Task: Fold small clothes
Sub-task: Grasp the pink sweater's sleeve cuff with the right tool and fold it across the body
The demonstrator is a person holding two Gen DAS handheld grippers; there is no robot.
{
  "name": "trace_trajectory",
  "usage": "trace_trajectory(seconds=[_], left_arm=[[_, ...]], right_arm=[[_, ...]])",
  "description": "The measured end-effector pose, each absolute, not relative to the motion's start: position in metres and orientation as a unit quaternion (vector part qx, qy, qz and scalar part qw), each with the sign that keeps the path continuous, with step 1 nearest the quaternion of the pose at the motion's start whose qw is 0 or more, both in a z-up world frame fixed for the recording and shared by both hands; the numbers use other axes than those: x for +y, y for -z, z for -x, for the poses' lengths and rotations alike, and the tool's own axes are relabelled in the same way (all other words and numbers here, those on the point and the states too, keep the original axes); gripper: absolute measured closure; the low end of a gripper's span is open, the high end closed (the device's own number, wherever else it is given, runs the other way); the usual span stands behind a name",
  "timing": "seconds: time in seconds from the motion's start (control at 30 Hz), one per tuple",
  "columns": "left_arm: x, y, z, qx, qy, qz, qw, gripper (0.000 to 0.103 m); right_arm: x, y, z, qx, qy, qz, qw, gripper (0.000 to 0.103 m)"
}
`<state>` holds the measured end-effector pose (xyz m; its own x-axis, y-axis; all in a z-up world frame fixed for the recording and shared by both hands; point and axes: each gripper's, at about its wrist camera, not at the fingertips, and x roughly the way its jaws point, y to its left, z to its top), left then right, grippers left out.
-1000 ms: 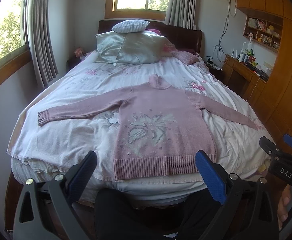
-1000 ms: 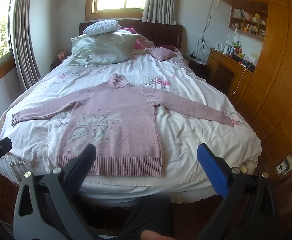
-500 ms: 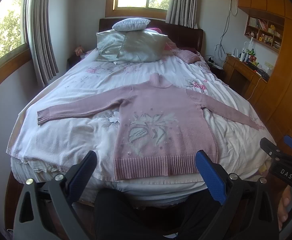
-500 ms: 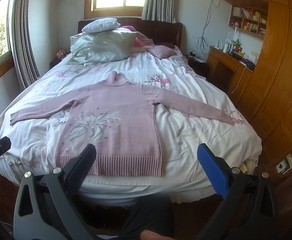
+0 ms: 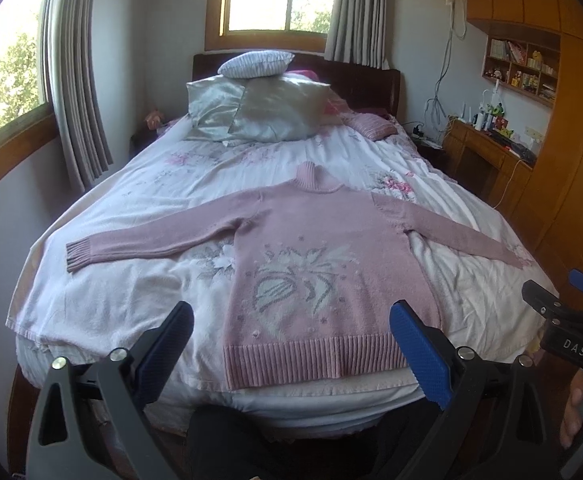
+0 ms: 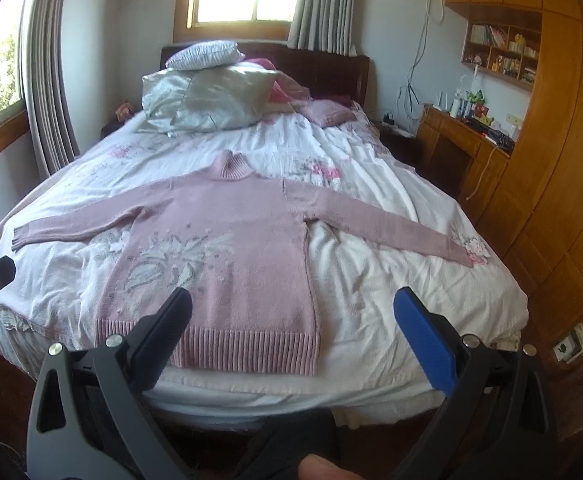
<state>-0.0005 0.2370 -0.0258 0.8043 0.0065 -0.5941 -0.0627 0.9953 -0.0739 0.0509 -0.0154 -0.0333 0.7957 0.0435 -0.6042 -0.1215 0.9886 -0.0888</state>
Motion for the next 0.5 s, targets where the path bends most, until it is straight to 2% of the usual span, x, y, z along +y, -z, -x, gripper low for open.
trace_trajectory(seconds=[0.1,0.3,0.37,0.4,0.43,0.5], left_arm=[[0.244,0.035,-0.01,0.283,0.04,0.077,0.955,0.004],[0.251,0.057,-0.052,0.317,0.061,0.135,0.937,0.004],[0.251,0.065,-0.063,0.324,0.061,0.143,0.933,0.004],[0.251,0.067,-0.068,0.324,0.061,0.14,0.934,0.004],[0.247,0.069,-0.071,0.321,0.067,0.135,0.935,0.004],[0.241,0.073,-0.08,0.319,0.078,0.131,0.935,0.004]], right_arm=[[-0.033,0.045,-0.069,0.304,-0.048,0.058,0.95,0.003],[-0.102,0.083,-0.127,0.347,-0.019,-0.022,0.937,0.003],[-0.132,0.101,-0.148,0.365,-0.007,-0.054,0.929,0.008],[-0.15,0.111,-0.161,0.379,-0.006,-0.079,0.922,0.024],[-0.165,0.121,-0.172,0.392,-0.004,-0.103,0.914,0.044],[-0.202,0.145,-0.194,0.42,-0.004,-0.174,0.891,0.057]])
